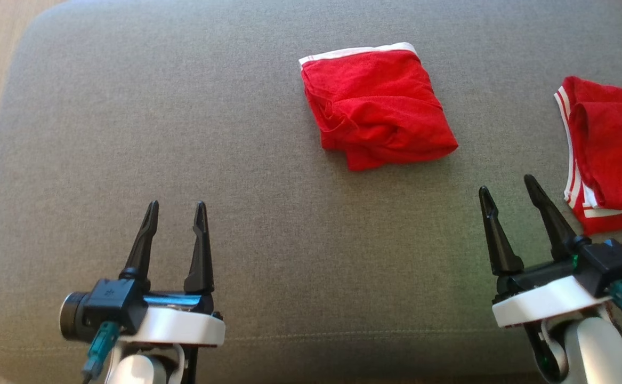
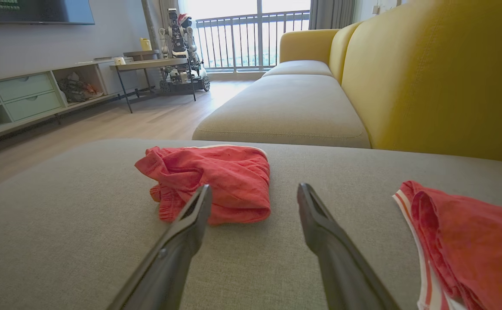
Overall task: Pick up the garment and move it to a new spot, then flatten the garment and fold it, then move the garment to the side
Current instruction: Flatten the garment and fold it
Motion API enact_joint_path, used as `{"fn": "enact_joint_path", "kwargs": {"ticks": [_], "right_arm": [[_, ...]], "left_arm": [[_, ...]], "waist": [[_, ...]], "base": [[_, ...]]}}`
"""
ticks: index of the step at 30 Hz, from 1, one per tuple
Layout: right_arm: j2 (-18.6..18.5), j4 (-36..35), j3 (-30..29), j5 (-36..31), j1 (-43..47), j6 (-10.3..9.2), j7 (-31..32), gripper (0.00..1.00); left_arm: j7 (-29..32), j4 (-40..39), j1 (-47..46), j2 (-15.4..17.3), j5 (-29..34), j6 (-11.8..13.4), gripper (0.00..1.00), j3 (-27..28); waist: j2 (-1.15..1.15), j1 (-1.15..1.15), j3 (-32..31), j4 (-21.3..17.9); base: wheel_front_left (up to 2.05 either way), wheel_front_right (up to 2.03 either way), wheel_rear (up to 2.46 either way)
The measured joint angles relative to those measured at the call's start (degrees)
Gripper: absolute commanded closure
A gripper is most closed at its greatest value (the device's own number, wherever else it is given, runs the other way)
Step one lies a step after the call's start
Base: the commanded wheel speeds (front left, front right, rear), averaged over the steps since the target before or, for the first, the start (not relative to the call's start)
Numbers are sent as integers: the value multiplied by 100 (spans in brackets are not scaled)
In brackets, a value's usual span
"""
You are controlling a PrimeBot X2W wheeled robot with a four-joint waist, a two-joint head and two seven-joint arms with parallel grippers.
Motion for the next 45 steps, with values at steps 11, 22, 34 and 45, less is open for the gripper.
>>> {"fn": "enact_joint_path", "kwargs": {"ticks": [11,22,34,45], "right_arm": [[4,-116,10,110,222,0,0,0],[9,-25,51,141,353,0,0,0],[12,65,88,143,514,0,0,0],[12,151,222,192,539,0,0,0]], "left_arm": [[0,38,226,0,-9,43,0,52],[0,148,389,2,-27,43,0,102],[0,272,578,3,-43,44,0,115],[0,343,684,3,-69,43,0,142]], "waist": [[0,0,-246,-75],[0,0,-535,-116],[0,0,-748,-127],[0,0,-945,-163]], "base": [[0,0,0],[0,0,0],[0,0,0],[0,0,0]]}}
